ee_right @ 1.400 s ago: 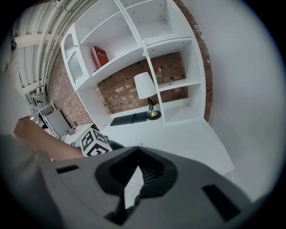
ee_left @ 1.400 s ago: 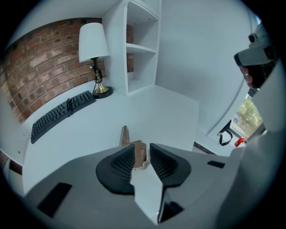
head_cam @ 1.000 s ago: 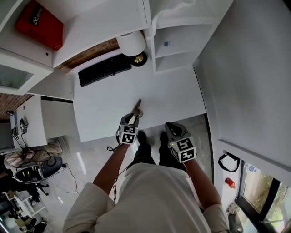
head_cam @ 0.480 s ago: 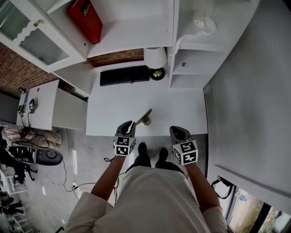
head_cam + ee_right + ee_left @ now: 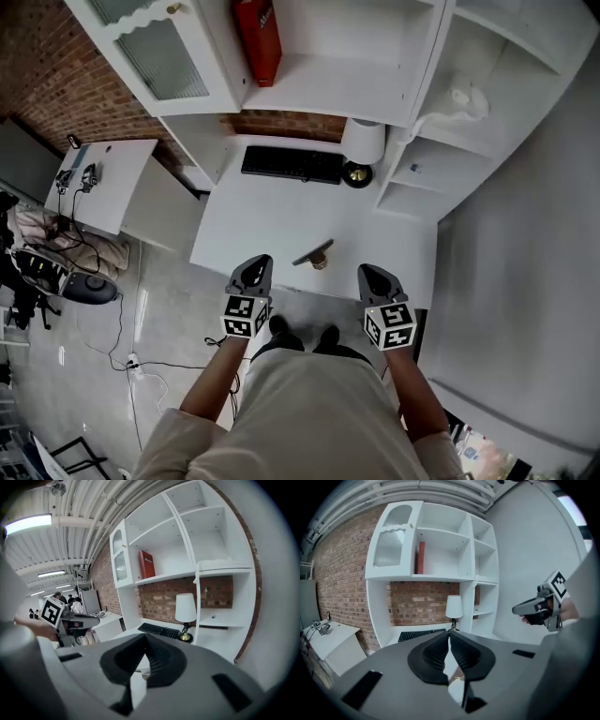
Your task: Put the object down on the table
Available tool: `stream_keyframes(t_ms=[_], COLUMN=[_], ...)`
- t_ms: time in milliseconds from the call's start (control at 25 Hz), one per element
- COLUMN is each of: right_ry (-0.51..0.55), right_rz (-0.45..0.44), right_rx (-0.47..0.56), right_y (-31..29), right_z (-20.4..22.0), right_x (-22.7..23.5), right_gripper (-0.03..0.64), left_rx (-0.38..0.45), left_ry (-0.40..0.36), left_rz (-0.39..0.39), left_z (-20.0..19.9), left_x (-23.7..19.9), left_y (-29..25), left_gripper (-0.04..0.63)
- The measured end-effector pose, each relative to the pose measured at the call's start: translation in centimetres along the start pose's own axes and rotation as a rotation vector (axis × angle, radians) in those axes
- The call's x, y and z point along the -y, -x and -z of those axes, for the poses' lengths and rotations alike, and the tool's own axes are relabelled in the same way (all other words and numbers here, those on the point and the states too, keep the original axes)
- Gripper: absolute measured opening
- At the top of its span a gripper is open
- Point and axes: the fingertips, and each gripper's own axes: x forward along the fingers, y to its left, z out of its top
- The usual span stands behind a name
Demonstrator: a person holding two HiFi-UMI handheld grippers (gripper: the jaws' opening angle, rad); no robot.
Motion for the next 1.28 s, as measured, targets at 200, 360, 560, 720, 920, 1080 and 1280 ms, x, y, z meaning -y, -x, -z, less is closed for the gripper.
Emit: stream_keyframes(t_ms=[200, 360, 560, 720, 920, 1080, 1280], right_ry=[0.044, 0.077, 0.095, 0.103, 0.087, 0.083, 0.073], right_rz=[-0.036, -0.029, -0.007, 0.026, 0.031, 0.041, 0.047], right_rx=[0.05, 0.113, 0.174, 0.193, 0.203, 0.208, 0.208], right_y=[0.2, 0.9, 1.4, 1.3, 1.3, 1.2, 0.9], right_z=[-3.5, -6.7, -10.0, -11.8, -12.9, -13.2, -13.1], right_x=[-2.7, -4.5, -5.2, -5.1, -5.7, -6.0, -6.3], right_gripper=[0.003, 0.002, 0.002, 0.002, 0.002, 0.002, 0.002], left_rx=[0.089, 0.15, 0.208, 0.238, 0.25, 0.245, 0.236], left_ry=[0.076, 0.084, 0.084, 0.089, 0.106, 0.117, 0.12], left_rz=[-0.021, 0.011, 0.08, 0.119, 0.133, 0.147, 0.168], left_z=[-3.1, -5.9, -9.0, -11.1, -12.3, -12.3, -12.1], left_x=[-2.3, -3.4, -5.1, -5.9, -6.8, -7.1, -7.3], left_y=[3.6, 5.9, 6.6, 6.7, 6.8, 6.8, 6.8], left_gripper=[-0.005, -0.006, -0.006, -0.006, -0.006, -0.006, -0.006])
